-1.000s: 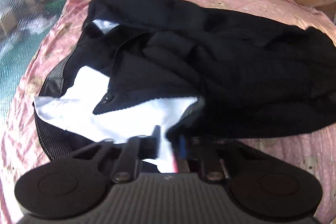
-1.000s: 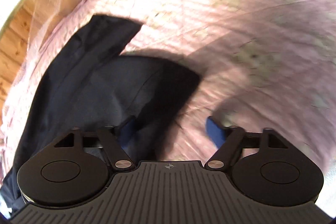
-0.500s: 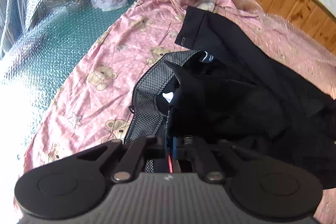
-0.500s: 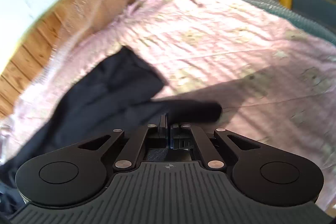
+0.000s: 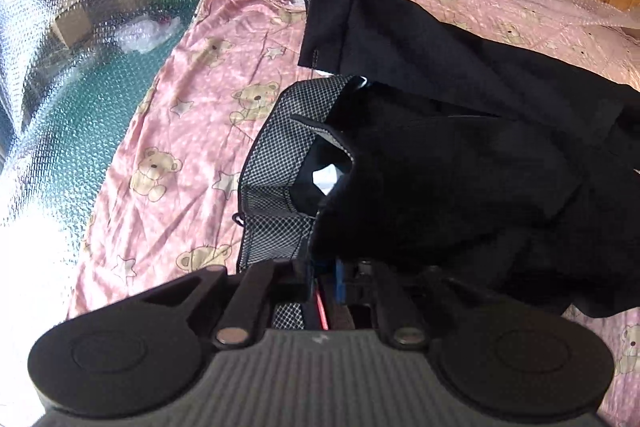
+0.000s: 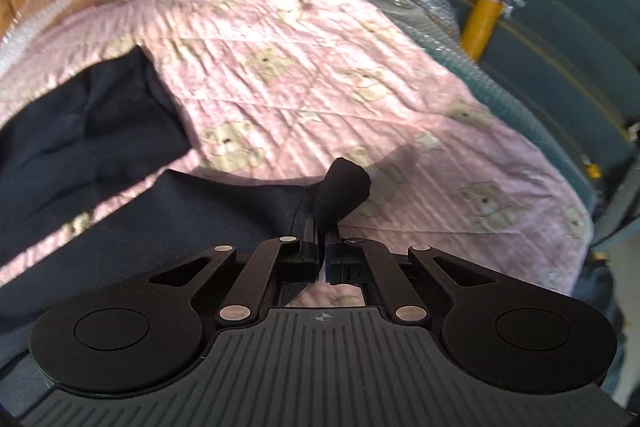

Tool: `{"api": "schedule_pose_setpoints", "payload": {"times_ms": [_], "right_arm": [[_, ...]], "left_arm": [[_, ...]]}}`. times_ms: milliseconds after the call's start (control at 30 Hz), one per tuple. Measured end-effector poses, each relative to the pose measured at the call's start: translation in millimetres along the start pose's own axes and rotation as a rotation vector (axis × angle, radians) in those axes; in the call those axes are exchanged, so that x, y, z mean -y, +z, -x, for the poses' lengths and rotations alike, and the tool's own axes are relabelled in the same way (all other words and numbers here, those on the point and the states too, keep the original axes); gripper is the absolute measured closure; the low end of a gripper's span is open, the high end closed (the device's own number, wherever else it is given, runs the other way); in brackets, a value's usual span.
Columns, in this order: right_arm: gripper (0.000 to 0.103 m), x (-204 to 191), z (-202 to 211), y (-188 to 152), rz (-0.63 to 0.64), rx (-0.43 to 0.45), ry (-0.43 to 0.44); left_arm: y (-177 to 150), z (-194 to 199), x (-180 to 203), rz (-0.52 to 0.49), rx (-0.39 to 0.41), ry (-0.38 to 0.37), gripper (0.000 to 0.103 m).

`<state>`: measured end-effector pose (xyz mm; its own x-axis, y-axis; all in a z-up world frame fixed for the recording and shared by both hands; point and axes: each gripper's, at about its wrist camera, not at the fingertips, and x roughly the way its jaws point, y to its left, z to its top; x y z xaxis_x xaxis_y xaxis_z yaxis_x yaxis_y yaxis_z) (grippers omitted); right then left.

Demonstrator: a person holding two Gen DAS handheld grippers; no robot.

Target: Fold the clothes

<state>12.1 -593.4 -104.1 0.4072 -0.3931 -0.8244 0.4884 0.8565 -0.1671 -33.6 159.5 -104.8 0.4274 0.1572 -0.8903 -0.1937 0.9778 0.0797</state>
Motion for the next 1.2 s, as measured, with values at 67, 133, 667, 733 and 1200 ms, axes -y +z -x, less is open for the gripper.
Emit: {"api": "schedule_pose_setpoints", "payload": {"times_ms": [67,133,667,733,1200], "right_arm": [[0.054,-15.3,16.5,-6.7,0.048,0.013,-0.025],[0.035,-28.0,43.8,-14.5,0.079,0.075,-0.033],[0.019,-188.6,184.5,-144.1,0.497,0.033,0.412],[0.018,-200.0,195.4,-153.5,0.545,0.036,0.453],[0.014,-166.0,117.8,-70.3,0.518,0.007,0.449]], "left_arm": [[-4.5,8.0,-9.5,0.006,0.012,0.001,0.054],[-10.6,22.5,-19.7,0.008,0.03,0.013,0.048],[-39.0,74.3,71.1,-0.236,0.091,-0.169,0.035],[-45.8,73.8,85.8,-0.267,0.076,-0.187,0.034],[-29.9,51.9,129.9,-0.208,-0.023,-0.128,0.03]]}}
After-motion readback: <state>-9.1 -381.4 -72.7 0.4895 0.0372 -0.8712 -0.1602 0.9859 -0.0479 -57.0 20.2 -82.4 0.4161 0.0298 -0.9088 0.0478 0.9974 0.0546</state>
